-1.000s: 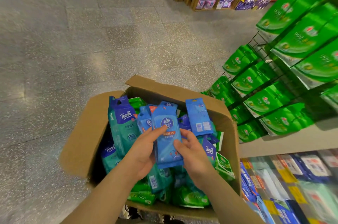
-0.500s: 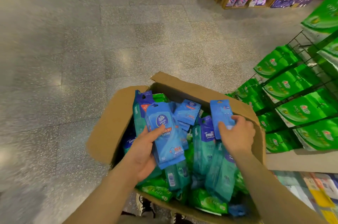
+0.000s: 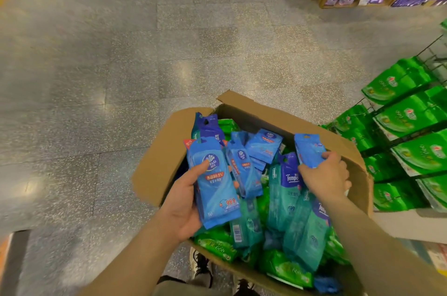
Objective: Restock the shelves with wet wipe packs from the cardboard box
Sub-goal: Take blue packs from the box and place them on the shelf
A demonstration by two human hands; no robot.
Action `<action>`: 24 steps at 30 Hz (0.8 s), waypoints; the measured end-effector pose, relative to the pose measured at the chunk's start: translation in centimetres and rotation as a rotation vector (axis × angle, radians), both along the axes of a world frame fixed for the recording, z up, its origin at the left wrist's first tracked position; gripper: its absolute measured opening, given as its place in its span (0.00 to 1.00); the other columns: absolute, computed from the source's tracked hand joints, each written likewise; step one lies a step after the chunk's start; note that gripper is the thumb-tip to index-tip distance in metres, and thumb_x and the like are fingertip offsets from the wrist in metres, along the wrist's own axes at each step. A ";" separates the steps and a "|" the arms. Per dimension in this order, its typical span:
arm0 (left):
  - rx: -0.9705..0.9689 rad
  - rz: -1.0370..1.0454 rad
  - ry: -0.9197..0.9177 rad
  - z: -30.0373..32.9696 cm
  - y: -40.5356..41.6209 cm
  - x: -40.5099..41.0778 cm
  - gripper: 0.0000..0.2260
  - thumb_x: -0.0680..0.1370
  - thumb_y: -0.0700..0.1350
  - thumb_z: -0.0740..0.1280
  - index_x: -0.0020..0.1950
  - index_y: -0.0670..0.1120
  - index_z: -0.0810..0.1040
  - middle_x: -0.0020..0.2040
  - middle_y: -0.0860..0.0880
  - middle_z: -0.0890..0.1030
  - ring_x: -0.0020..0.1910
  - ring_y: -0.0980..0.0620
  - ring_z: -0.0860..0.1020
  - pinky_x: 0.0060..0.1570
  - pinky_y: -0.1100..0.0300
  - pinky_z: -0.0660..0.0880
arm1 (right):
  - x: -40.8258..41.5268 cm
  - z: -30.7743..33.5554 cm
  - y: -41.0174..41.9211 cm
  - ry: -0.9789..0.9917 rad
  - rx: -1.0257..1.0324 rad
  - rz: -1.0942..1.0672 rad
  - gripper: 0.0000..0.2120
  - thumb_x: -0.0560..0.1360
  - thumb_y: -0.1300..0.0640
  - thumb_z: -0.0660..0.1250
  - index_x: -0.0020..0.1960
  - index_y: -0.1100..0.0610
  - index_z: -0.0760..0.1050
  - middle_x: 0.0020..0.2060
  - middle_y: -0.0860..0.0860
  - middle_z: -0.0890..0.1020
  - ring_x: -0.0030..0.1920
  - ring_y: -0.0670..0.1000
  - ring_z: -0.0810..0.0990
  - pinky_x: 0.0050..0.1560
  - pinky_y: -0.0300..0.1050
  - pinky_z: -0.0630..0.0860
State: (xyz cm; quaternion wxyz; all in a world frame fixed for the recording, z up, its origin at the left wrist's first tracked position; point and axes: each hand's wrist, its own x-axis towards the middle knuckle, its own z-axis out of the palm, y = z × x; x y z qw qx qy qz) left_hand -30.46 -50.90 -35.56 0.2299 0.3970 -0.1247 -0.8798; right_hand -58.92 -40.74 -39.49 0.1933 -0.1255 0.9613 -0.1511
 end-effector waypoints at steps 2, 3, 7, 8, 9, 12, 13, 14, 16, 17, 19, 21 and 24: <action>0.001 -0.006 -0.001 -0.2 0.0 0.0 0.20 0.73 0.49 0.70 0.65 0.46 0.80 0.62 0.38 0.80 0.63 0.33 0.77 0.64 0.30 0.68 | 1.3 2.3 0.2 -0.167 -0.355 -0.156 0.22 0.76 0.50 0.72 0.64 0.57 0.68 0.53 0.56 0.76 0.46 0.54 0.79 0.44 0.45 0.76; 0.002 -0.016 0.000 -0.3 0.0 -0.1 0.20 0.73 0.49 0.71 0.65 0.46 0.80 0.63 0.37 0.80 0.64 0.32 0.76 0.64 0.29 0.68 | 2.1 3.4 0.3 -0.356 -0.587 -0.262 0.17 0.78 0.53 0.69 0.62 0.59 0.70 0.47 0.55 0.75 0.37 0.50 0.77 0.33 0.41 0.75; -0.007 -0.051 -0.003 -0.1 0.0 -0.9 0.18 0.77 0.50 0.67 0.65 0.47 0.79 0.61 0.40 0.82 0.61 0.37 0.79 0.64 0.34 0.71 | 5.7 6.2 1.6 -1.184 -1.078 -0.391 0.28 0.66 0.45 0.81 0.59 0.58 0.78 0.42 0.55 0.78 0.37 0.54 0.76 0.37 0.48 0.74; -0.004 -0.068 -0.002 -0.1 0.0 -1.2 0.18 0.77 0.50 0.66 0.66 0.47 0.79 0.61 0.41 0.82 0.60 0.38 0.80 0.64 0.36 0.73 | 6.8 6.7 1.6 -1.287 -1.051 -0.339 0.36 0.58 0.43 0.85 0.59 0.58 0.80 0.43 0.56 0.80 0.39 0.56 0.77 0.39 0.49 0.75; 0.002 -0.085 0.000 0.0 0.1 -1.4 0.19 0.78 0.50 0.66 0.67 0.46 0.78 0.61 0.41 0.82 0.59 0.39 0.81 0.62 0.38 0.74 | 8.2 7.5 1.5 -1.373 -1.036 -0.271 0.39 0.53 0.43 0.88 0.58 0.59 0.81 0.44 0.57 0.82 0.39 0.58 0.80 0.39 0.50 0.78; 0.023 -0.127 0.002 0.0 0.3 -1.9 0.21 0.79 0.54 0.63 0.68 0.45 0.78 0.64 0.39 0.80 0.64 0.37 0.77 0.66 0.38 0.71 | 11.5 8.2 0.9 -1.472 -0.975 -0.198 0.38 0.49 0.51 0.88 0.57 0.61 0.85 0.54 0.63 0.85 0.48 0.63 0.86 0.49 0.62 0.83; 0.033 -0.130 0.013 0.0 0.3 -1.9 0.22 0.79 0.57 0.62 0.68 0.46 0.78 0.65 0.39 0.79 0.67 0.35 0.74 0.70 0.37 0.65 | 12.3 8.3 0.4 -1.445 -0.947 -0.181 0.35 0.54 0.53 0.85 0.60 0.62 0.84 0.57 0.64 0.84 0.53 0.64 0.85 0.55 0.66 0.81; 0.041 -0.130 0.033 0.0 0.3 -1.8 0.24 0.80 0.60 0.61 0.68 0.46 0.78 0.66 0.39 0.78 0.69 0.36 0.72 0.72 0.37 0.62 | 12.9 8.4 -0.1 -1.359 -0.909 -0.161 0.28 0.61 0.56 0.81 0.60 0.62 0.83 0.57 0.63 0.84 0.54 0.63 0.85 0.59 0.67 0.79; 0.033 -0.124 0.056 0.0 0.3 -1.6 0.30 0.79 0.67 0.57 0.69 0.47 0.77 0.65 0.40 0.79 0.67 0.39 0.75 0.71 0.39 0.65 | 13.9 8.3 -1.1 -1.087 -0.810 -0.079 0.09 0.75 0.63 0.68 0.54 0.60 0.83 0.52 0.60 0.87 0.50 0.58 0.87 0.56 0.59 0.80; 0.021 -0.116 0.059 -0.1 0.4 -1.3 0.32 0.78 0.69 0.55 0.68 0.48 0.78 0.65 0.40 0.79 0.65 0.40 0.77 0.69 0.40 0.69 | 14.4 8.3 -1.5 -0.951 -0.752 0.002 0.09 0.80 0.64 0.64 0.53 0.59 0.83 0.50 0.57 0.88 0.49 0.57 0.87 0.56 0.58 0.82; -0.007 -0.088 0.037 -0.1 0.5 -0.7 0.33 0.77 0.70 0.53 0.67 0.48 0.78 0.63 0.41 0.80 0.62 0.40 0.79 0.64 0.42 0.73 | 15.3 8.0 -2.0 -0.693 -0.625 0.206 0.10 0.82 0.60 0.63 0.55 0.54 0.83 0.48 0.50 0.88 0.50 0.53 0.87 0.57 0.58 0.82; -0.031 -0.054 0.003 0.2 0.7 0.0 0.29 0.77 0.66 0.58 0.66 0.47 0.79 0.61 0.41 0.82 0.59 0.40 0.81 0.59 0.43 0.77 | 16.0 7.8 -2.3 -0.515 -0.539 0.403 0.09 0.82 0.55 0.65 0.56 0.46 0.82 0.45 0.47 0.87 0.47 0.48 0.86 0.55 0.53 0.82; -0.097 -0.002 -0.121 -0.5 0.5 1.3 0.19 0.77 0.49 0.67 0.65 0.44 0.78 0.57 0.40 0.84 0.52 0.41 0.84 0.51 0.46 0.82 | 16.3 6.6 -2.9 -0.543 -0.439 0.537 0.08 0.81 0.50 0.67 0.52 0.35 0.81 0.47 0.53 0.85 0.45 0.50 0.84 0.53 0.49 0.79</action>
